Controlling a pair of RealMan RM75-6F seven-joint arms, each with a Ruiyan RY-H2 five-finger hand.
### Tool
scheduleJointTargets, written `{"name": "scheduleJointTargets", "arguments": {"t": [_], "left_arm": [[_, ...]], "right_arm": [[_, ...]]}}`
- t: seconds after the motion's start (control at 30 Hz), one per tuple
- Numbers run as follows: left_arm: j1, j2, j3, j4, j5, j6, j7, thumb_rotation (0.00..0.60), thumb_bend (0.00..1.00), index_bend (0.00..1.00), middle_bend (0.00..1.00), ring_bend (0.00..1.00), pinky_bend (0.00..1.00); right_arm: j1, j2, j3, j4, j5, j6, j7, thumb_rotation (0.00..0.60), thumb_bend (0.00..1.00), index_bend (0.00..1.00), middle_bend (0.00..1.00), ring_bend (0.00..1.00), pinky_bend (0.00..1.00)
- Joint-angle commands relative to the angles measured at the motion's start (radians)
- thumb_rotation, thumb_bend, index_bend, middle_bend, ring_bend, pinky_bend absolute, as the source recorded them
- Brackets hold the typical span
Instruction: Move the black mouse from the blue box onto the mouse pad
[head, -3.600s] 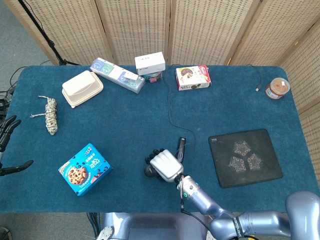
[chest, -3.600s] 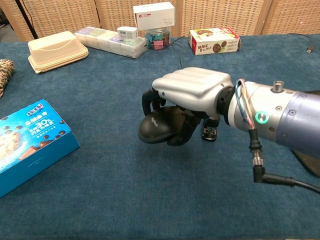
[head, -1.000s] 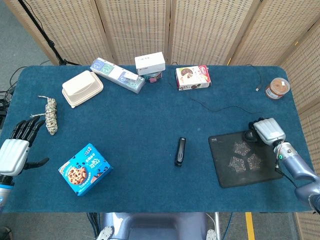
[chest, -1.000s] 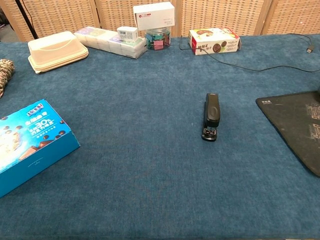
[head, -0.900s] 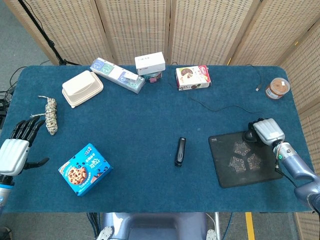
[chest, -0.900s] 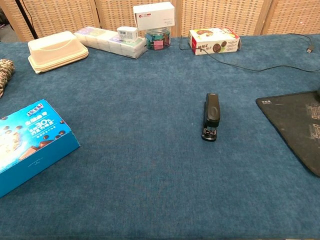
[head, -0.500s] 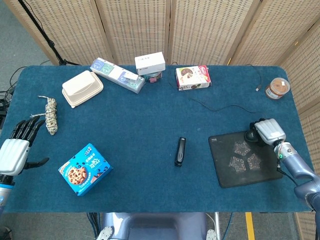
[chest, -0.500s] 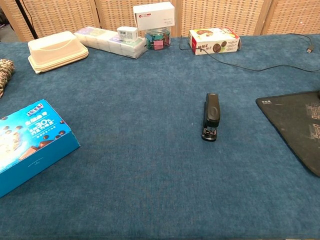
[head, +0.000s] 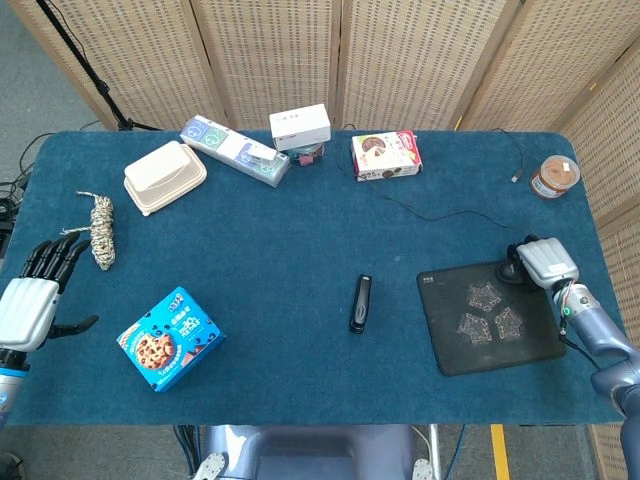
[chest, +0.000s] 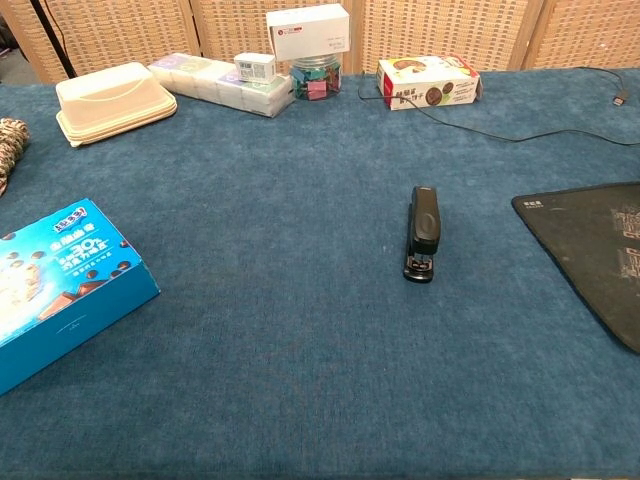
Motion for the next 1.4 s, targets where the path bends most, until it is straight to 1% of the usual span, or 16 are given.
{"name": "scheduleJointTargets", "arguments": {"t": [0.03, 0.07, 0.1, 0.27, 0.37, 0.8, 0.93, 1.03, 1.13, 1.33, 1.4], "left_arm": [[0.000, 0.001, 0.000, -0.001, 0.000, 0.000, -0.003, 0.600, 0.07, 0.00, 0.00, 0.00, 0.00], [0.000, 0.001, 0.000, -0.001, 0.001, 0.000, -0.004, 0.600, 0.06, 0.00, 0.00, 0.00, 0.00], [0.001, 0.002, 0.000, -0.001, 0.001, 0.000, -0.006, 0.600, 0.07, 0.00, 0.00, 0.00, 0.00], [0.001, 0.005, 0.002, 0.000, 0.006, -0.001, -0.015, 0.600, 0.07, 0.00, 0.00, 0.00, 0.00], [0.001, 0.006, 0.002, 0.000, 0.008, 0.000, -0.019, 0.600, 0.07, 0.00, 0.00, 0.00, 0.00], [0.003, 0.009, 0.003, 0.000, 0.012, 0.002, -0.025, 0.600, 0.06, 0.00, 0.00, 0.00, 0.00], [0.004, 0.011, 0.003, -0.001, 0.013, 0.003, -0.029, 0.600, 0.07, 0.00, 0.00, 0.00, 0.00], [0.005, 0.014, 0.004, -0.002, 0.016, 0.005, -0.034, 0.600, 0.06, 0.00, 0.00, 0.00, 0.00], [0.007, 0.018, 0.004, -0.002, 0.019, 0.008, -0.042, 0.600, 0.06, 0.00, 0.00, 0.00, 0.00], [0.010, 0.025, 0.008, -0.001, 0.026, 0.011, -0.057, 0.600, 0.06, 0.00, 0.00, 0.00, 0.00], [0.012, 0.029, 0.011, -0.002, 0.032, 0.014, -0.064, 0.600, 0.06, 0.00, 0.00, 0.00, 0.00]], "right_arm": [[-0.001, -0.003, -0.006, 0.007, -0.006, -0.002, 0.006, 0.600, 0.51, 0.42, 0.37, 0.19, 0.35], [-0.001, -0.004, -0.007, 0.009, -0.007, -0.003, 0.009, 0.600, 0.44, 0.40, 0.35, 0.17, 0.35], [-0.002, -0.005, -0.008, 0.012, -0.008, -0.004, 0.010, 0.600, 0.40, 0.38, 0.33, 0.16, 0.34], [-0.002, -0.007, -0.011, 0.024, -0.011, -0.009, 0.013, 0.600, 0.34, 0.32, 0.26, 0.10, 0.31], [-0.003, -0.007, -0.009, 0.028, -0.010, -0.004, 0.010, 0.600, 0.31, 0.30, 0.24, 0.09, 0.30], [-0.015, 0.009, -0.004, 0.010, -0.011, 0.029, -0.029, 0.600, 0.26, 0.23, 0.18, 0.07, 0.30], [-0.019, 0.025, 0.000, -0.016, -0.006, 0.034, -0.047, 0.600, 0.25, 0.21, 0.16, 0.05, 0.30], [-0.024, 0.048, 0.004, -0.052, 0.000, 0.038, -0.071, 0.600, 0.25, 0.19, 0.14, 0.04, 0.30], [-0.029, 0.085, 0.017, -0.116, 0.011, 0.061, -0.094, 0.600, 0.25, 0.18, 0.13, 0.03, 0.30], [-0.047, 0.206, 0.075, -0.340, 0.033, 0.201, -0.157, 0.600, 0.25, 0.18, 0.13, 0.03, 0.30], [-0.058, 0.255, 0.097, -0.440, 0.043, 0.252, -0.198, 0.600, 0.24, 0.18, 0.13, 0.03, 0.27]]}}
